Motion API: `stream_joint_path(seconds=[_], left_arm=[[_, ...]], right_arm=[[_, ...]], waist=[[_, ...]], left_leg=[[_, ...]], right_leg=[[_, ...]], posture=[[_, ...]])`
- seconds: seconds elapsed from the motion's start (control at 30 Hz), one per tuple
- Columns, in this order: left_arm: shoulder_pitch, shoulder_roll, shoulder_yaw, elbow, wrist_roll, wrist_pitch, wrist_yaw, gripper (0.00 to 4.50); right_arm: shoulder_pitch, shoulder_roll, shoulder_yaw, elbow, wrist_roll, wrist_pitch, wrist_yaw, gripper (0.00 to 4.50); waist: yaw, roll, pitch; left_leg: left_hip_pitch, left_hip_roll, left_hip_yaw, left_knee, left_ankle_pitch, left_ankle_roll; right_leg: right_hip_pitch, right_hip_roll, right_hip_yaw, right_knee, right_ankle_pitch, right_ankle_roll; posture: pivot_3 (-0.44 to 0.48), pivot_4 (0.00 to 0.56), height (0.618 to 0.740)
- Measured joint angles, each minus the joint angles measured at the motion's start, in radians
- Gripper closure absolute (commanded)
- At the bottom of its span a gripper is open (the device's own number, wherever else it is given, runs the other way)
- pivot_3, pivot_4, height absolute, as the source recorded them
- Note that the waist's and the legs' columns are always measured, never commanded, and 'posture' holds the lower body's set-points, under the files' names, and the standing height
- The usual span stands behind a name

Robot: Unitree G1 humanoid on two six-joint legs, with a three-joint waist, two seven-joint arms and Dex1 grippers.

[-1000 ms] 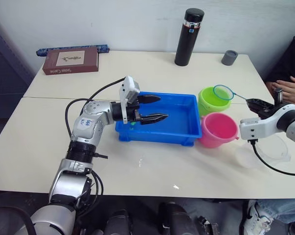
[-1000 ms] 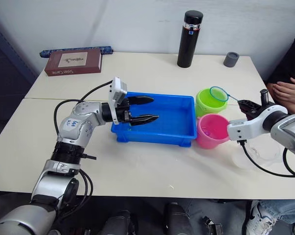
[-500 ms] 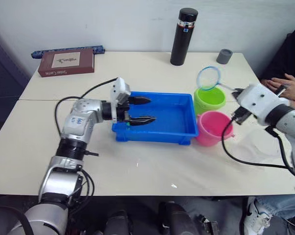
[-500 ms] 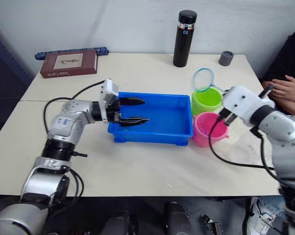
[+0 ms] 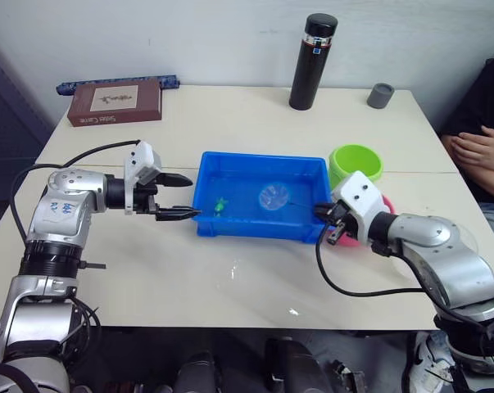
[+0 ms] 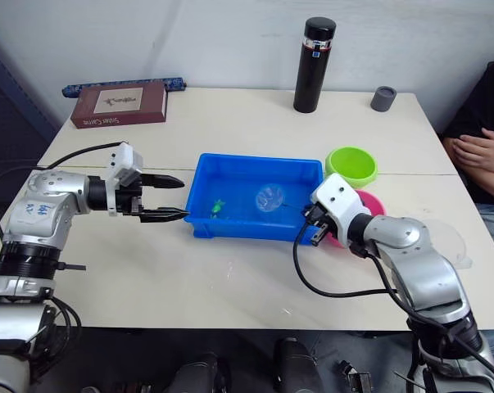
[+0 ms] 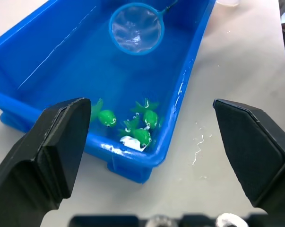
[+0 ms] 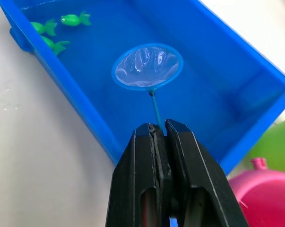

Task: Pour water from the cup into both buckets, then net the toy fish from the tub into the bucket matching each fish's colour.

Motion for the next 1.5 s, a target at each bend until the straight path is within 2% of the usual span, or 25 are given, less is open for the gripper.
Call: stream_joint_path(seconds=[0.2,0.43,0.83,1.1,1.3,1.5], left_arm=[[0.066,0.064,0.027,-0.106,-0.015,0.059,0.017,0.04],[0.086,0.083,0.023,-0.165,-0.022,0.093,0.015,0.04],[0.085,0.084,0.013,-0.203,-0.026,0.132,0.019,0.04],[0.085,0.078,0.014,-0.208,-0.032,0.141,0.037,0.04],[0.084,0.067,0.014,-0.206,-0.043,0.143,0.039,0.04],[0.084,0.066,0.014,-0.203,-0.043,0.130,0.040,0.04]], right_arm=[[-0.040,0.009,0.120,0.081,-0.038,-0.123,0.023,4.50],[-0.083,0.002,0.221,0.174,-0.123,-0.311,0.070,4.50],[-0.139,0.034,0.270,0.293,-0.216,-0.505,0.118,4.50],[-0.201,0.052,0.270,0.381,-0.218,-0.572,0.217,4.50],[-0.344,0.040,0.279,0.539,-0.286,-0.718,0.265,4.50],[-0.338,0.041,0.302,0.572,-0.271,-0.711,0.377,4.50]], waist=[[-0.002,0.000,0.000],[-0.001,0.000,0.000],[-0.002,0.000,0.000],[-0.002,0.000,0.000],[-0.005,0.000,0.000],[-0.004,0.000,0.000]], left_leg=[[0.001,0.000,0.000,-0.001,0.000,0.000],[0.000,0.000,0.000,-0.001,0.000,0.000],[0.000,0.000,0.000,-0.001,0.000,0.000],[0.000,0.000,0.000,-0.001,0.000,0.000],[0.001,0.000,0.000,-0.002,0.000,0.000],[0.000,0.000,0.000,-0.002,0.000,0.000]], right_leg=[[0.000,-0.001,0.000,0.000,0.000,0.000],[0.000,-0.001,0.000,0.000,0.000,0.000],[0.000,-0.005,0.000,0.000,0.000,0.000],[0.000,-0.006,0.000,0.000,0.000,0.000],[0.000,-0.006,-0.001,-0.001,0.000,0.000],[0.000,-0.007,-0.001,-0.001,0.000,0.000]], posture=[[0.000,0.150,0.740],[0.000,0.150,0.740],[0.000,0.150,0.740],[0.000,0.150,0.740],[0.000,0.150,0.740],[0.000,0.150,0.740]])
